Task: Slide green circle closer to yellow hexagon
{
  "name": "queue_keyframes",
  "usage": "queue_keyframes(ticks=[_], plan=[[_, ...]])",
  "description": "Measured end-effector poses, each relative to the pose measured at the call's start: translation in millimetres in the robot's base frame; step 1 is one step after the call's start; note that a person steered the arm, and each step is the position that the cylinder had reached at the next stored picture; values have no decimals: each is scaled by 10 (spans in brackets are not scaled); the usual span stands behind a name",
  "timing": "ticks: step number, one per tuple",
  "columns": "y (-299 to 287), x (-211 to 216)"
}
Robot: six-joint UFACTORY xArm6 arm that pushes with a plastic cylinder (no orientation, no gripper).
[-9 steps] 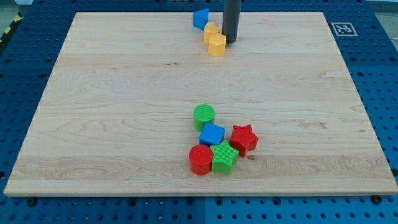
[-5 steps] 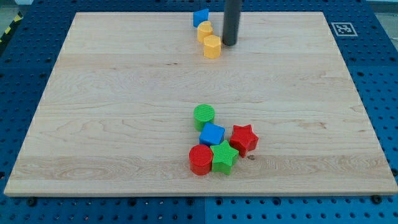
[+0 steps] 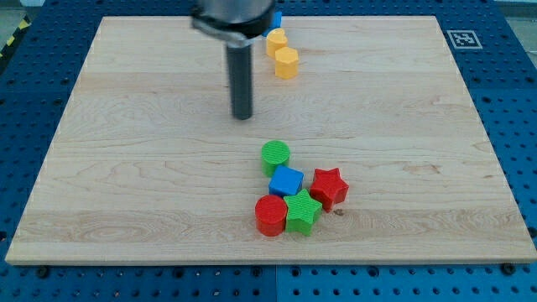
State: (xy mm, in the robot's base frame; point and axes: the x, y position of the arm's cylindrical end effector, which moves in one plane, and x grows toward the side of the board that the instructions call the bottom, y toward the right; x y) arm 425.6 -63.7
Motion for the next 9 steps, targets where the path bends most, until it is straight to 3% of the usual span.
queue_keyframes(ticks=[1, 2, 3, 4, 9], plan=[[-356, 572], [-244, 1328], [-2, 1473], [115, 1422], [916, 343]])
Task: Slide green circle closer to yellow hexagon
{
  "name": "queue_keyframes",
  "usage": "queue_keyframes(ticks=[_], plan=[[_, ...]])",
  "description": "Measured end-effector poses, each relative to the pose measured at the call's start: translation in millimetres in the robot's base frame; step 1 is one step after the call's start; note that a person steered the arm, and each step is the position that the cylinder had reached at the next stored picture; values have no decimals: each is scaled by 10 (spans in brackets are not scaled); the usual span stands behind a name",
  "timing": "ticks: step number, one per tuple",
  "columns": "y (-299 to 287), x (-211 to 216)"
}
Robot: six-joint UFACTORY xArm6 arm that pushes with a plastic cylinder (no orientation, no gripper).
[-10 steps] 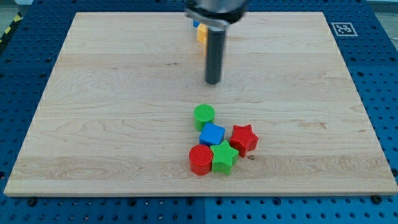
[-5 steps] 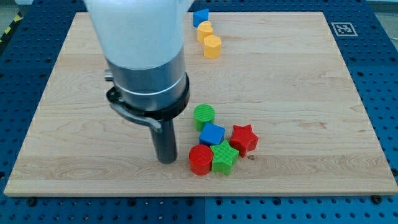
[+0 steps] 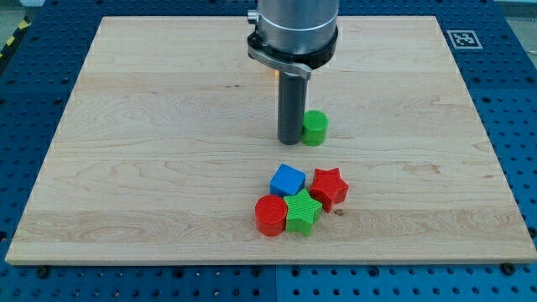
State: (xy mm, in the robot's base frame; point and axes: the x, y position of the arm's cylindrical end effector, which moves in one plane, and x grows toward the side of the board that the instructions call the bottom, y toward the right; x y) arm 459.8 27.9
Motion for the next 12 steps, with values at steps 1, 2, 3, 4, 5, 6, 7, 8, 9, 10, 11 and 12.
queue_keyframes(ticks=[1, 2, 3, 4, 5, 6, 7, 8, 9, 10, 11, 12], plan=[[151, 298], [323, 523], [425, 384], [479, 80], [497, -152], [548, -328], [570, -469], [570, -496], [570, -363], [570, -357], [524, -367], [394, -336]])
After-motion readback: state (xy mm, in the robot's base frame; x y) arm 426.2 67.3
